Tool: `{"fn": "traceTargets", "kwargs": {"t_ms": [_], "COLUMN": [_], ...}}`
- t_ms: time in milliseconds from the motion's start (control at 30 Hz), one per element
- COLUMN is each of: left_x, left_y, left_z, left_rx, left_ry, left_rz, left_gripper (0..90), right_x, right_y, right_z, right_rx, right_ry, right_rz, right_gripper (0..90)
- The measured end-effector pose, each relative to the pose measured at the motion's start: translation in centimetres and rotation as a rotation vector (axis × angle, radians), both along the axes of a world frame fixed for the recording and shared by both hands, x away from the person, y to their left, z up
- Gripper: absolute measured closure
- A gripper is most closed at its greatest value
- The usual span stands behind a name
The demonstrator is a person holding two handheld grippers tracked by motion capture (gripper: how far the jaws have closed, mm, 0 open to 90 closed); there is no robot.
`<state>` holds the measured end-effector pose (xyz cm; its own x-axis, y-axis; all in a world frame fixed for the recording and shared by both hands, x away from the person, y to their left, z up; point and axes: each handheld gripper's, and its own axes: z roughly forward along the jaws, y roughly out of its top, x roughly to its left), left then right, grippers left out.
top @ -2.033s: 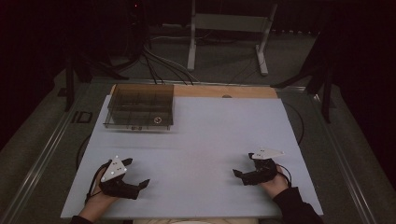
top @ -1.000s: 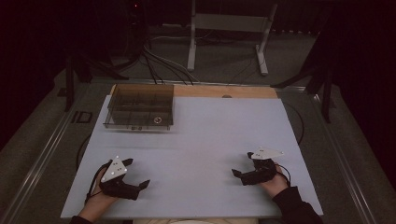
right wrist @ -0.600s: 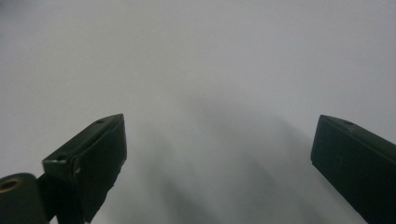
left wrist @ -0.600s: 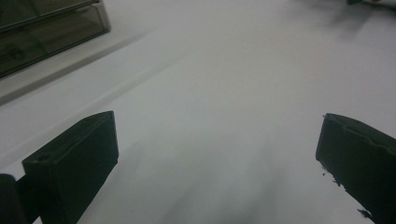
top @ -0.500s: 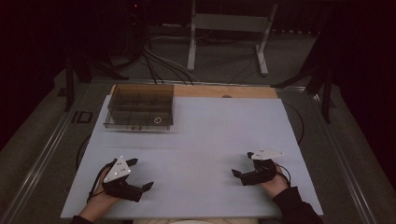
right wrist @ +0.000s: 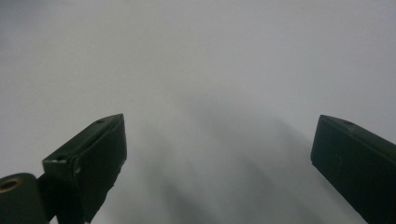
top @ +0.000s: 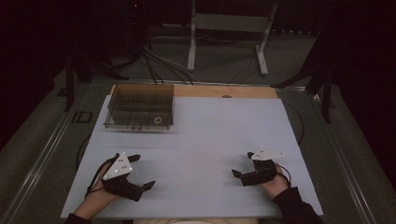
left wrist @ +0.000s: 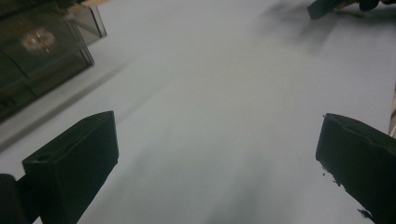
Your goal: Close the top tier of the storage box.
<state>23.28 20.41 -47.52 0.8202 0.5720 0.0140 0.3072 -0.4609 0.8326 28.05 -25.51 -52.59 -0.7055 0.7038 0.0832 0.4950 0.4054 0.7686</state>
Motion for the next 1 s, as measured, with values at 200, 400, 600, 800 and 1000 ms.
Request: {"fn": "traceTargets", "kwargs": {"t_ms": [200,400,600,800,1000], "left_x": [0.5,1.0,1.7,2.4,3.2], "left_y": [0.0,0.0,0.1,0.4,0.9], "left_z": [1.2,2.3,2.9,3.5,3.5], "left_rx": [-0.007,-0.021,-0.016,-0.03,-0.041], "left_ry": [-0.029,-0.052,-0.061,-0.071,-0.098], "left_rz": [0.001,0.003,0.017,0.05,0.127], "left_gripper": [0.0,0.0,0.0,0.0,0.0], "right_x": [-0.1,-0.1,-0.1,-0.1,-0.1], "right_y": [0.1,0.1,0.1,0.1,0.1], "right_z": [0.1,0.1,0.0,0.1,0.1], "right_rx": [-0.003,-0.004,-0.001,-0.001,-0.002], "right_ry": [-0.002,-0.001,-0.001,-0.002,-0.001], "right_rz": [0.003,0.003,0.008,0.005,0.007], "right_gripper": [4.0,4.0,4.0,4.0,4.0]}}
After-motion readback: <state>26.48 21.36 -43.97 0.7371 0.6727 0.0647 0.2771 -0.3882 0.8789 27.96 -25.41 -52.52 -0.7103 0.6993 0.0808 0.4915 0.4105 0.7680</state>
